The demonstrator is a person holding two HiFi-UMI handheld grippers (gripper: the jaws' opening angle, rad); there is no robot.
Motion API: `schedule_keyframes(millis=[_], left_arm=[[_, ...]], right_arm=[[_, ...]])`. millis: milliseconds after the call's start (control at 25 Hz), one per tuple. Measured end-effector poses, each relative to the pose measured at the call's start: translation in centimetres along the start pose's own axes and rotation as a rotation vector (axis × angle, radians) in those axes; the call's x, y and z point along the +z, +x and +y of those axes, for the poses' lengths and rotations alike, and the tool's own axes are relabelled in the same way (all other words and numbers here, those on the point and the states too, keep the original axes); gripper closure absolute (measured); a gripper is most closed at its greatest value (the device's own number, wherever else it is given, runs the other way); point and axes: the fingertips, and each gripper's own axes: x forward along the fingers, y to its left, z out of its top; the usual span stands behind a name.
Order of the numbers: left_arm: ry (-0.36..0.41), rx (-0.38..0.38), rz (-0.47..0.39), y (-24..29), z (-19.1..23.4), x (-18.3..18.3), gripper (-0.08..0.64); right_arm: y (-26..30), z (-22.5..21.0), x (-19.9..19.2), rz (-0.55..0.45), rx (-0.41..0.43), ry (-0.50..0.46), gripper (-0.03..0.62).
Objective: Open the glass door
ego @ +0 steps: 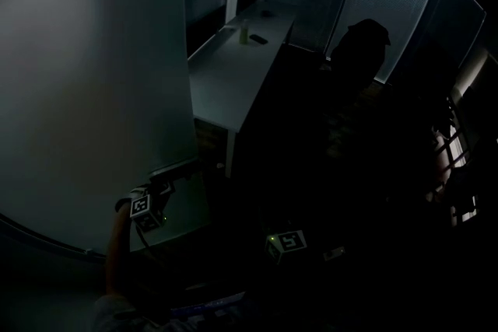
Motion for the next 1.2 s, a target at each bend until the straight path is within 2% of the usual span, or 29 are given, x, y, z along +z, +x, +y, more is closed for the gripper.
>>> schedule_keyframes(millis=[320,560,1200], left_arm=[[0.005,0.007,-0.008,-0.4,-1.6,0.4,0.557],[0.003,0.001,-0.024,-0.4,-1.3,0.2,0.558],[0.022,-0.023,-0.053,-1.7,-3.9,0.8,0.558]], right_arm=[[-1.4,1.4,-0.5,-0.002,0.014,-0.006,0.589],[-1.1,2.4,-0.4,-0.011,-0.006,0.014,0.589],[-4.0,3.0,-1.5,0.003,-0.049,0.029,0.590]])
